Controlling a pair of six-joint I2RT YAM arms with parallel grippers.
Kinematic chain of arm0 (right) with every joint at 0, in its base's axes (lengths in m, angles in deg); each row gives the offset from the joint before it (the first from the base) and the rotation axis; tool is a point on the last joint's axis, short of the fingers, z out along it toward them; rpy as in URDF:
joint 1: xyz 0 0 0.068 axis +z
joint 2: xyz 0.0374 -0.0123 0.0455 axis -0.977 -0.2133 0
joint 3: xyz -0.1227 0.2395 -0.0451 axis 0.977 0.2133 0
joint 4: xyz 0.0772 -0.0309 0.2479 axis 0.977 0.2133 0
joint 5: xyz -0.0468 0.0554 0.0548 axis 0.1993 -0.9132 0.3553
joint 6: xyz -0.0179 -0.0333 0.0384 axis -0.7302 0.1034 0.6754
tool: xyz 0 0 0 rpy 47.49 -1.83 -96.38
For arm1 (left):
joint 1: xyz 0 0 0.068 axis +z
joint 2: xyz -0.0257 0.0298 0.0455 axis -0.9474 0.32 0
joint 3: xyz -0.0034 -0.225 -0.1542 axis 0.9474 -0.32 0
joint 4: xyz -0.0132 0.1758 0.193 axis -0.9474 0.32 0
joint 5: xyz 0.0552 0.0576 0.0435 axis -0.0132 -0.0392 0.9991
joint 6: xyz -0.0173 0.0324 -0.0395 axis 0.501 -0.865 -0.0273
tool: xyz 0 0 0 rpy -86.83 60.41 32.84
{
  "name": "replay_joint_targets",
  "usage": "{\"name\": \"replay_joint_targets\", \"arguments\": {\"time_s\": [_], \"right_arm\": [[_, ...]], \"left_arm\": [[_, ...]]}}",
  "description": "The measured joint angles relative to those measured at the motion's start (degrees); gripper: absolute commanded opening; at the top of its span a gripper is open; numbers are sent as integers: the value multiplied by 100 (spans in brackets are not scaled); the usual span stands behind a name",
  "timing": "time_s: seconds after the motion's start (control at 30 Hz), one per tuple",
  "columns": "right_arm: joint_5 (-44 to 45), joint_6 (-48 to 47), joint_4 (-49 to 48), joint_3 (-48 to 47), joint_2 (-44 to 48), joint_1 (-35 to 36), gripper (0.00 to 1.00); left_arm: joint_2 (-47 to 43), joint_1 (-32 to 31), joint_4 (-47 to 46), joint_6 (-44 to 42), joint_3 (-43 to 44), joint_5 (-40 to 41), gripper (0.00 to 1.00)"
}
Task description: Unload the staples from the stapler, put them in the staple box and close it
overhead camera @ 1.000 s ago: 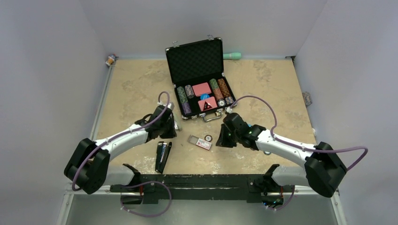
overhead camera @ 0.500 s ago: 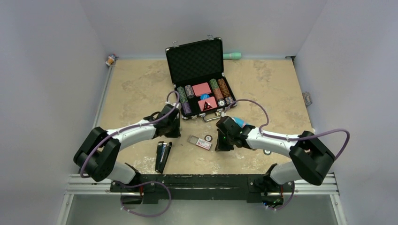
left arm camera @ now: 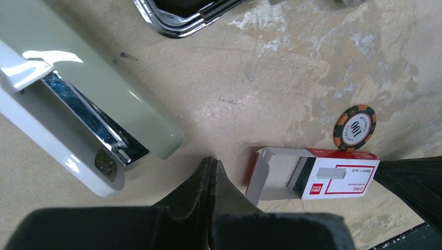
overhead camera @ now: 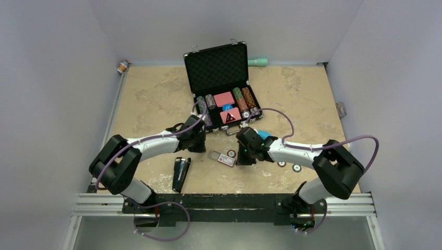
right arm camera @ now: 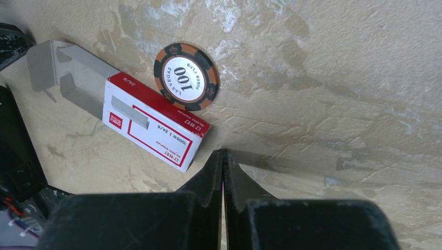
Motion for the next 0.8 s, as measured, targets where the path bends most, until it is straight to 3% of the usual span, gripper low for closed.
{"name": "replay_joint_targets", "arguments": {"time_s": [0.8], "right_arm": [[151,-74,-44,-273,-262,0,0]], "left_arm": [[219,-160,-339,57,81,-264,0]]}}
